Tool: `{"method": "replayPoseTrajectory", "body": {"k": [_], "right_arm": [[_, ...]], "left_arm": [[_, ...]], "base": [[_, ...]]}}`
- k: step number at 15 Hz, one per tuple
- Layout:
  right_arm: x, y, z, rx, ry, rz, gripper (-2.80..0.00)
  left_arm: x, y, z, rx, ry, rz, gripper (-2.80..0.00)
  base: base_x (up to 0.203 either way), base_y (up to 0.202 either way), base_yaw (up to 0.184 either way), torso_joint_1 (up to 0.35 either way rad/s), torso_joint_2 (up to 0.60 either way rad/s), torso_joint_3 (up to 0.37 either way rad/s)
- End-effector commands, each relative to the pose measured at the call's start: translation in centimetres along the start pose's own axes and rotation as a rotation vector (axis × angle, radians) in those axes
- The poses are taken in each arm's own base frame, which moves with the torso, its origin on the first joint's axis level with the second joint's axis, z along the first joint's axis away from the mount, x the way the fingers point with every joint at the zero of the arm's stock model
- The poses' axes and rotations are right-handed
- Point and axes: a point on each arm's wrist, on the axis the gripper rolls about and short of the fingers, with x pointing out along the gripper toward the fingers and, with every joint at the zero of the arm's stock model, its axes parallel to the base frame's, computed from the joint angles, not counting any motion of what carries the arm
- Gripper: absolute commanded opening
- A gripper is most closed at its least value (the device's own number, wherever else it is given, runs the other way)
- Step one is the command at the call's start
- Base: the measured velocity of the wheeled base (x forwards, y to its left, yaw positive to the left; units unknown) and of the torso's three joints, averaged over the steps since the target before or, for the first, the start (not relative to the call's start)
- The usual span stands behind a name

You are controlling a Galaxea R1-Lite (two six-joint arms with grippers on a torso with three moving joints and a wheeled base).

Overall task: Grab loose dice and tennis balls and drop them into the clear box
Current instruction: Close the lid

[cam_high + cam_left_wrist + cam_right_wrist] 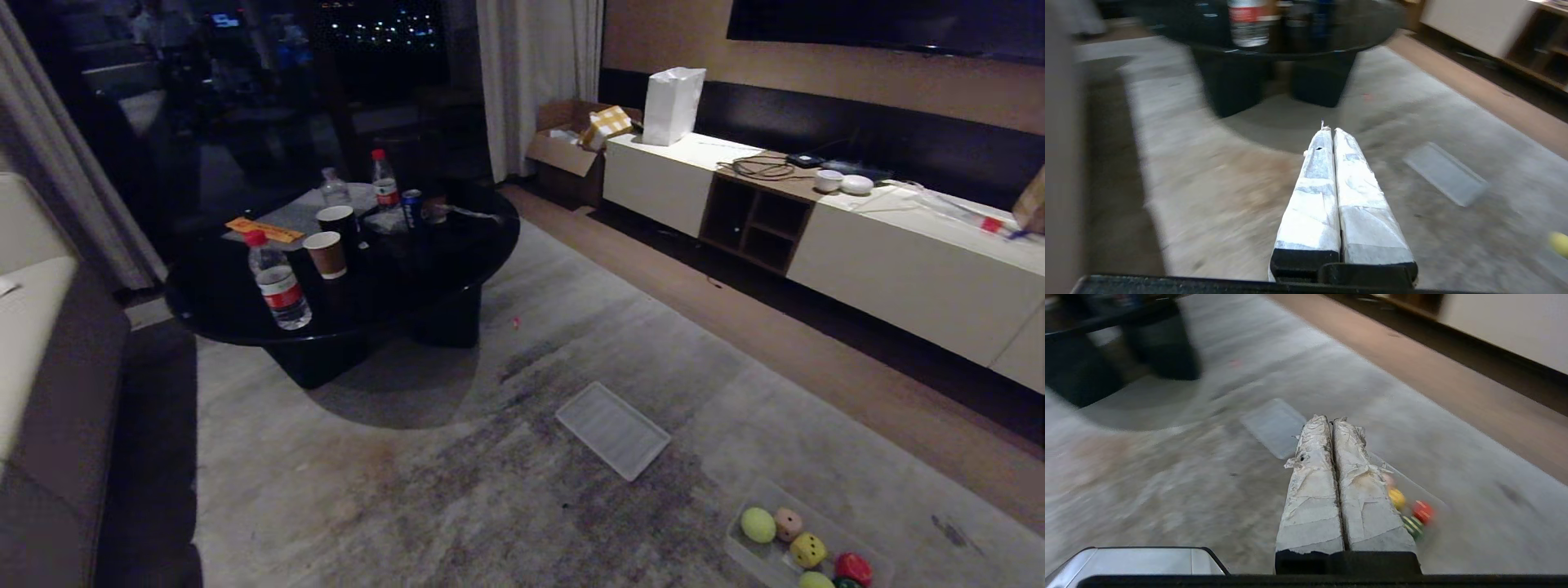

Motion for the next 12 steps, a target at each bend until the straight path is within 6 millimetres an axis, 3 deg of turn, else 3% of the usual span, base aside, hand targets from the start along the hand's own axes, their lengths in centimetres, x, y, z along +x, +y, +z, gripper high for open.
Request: {"method": "replayPoseTrajectory", "body": {"k": [1, 4, 8, 12], "right_arm": [[0.01, 0.0, 0.0, 0.0, 0.002, 0.002, -2.8], [0.01, 0.0, 0.0, 0.0, 0.002, 0.001, -2.8], [0.01, 0.0, 0.0, 0.0, 0.002, 0.001, -2.8], [0.01, 0.0, 0.0, 0.0, 0.002, 0.0, -2.8]], "left_arm": [[0.02, 0.0, -0.03, -0.002, 0.002, 0.001, -2.8], [0.02, 0.0, -0.02, -0.003, 0.001, 0.001, -2.8], [0.02, 0.0, 0.0, -0.004, -0.001, 0.001, -2.8], [0.02, 0.0, 0.0, -0.004, -0.001, 0.001, -2.8]], "base": [[0.0, -0.006, 0.159, 0.003, 0.0, 0.007], [0.002, -0.004, 0.105, 0.002, 0.0, 0.005], [0.0, 0.0, 0.0, 0.0, 0.0, 0.0], [0.167, -0.001, -0.003, 0.0, 0.0, 0.004]]}}
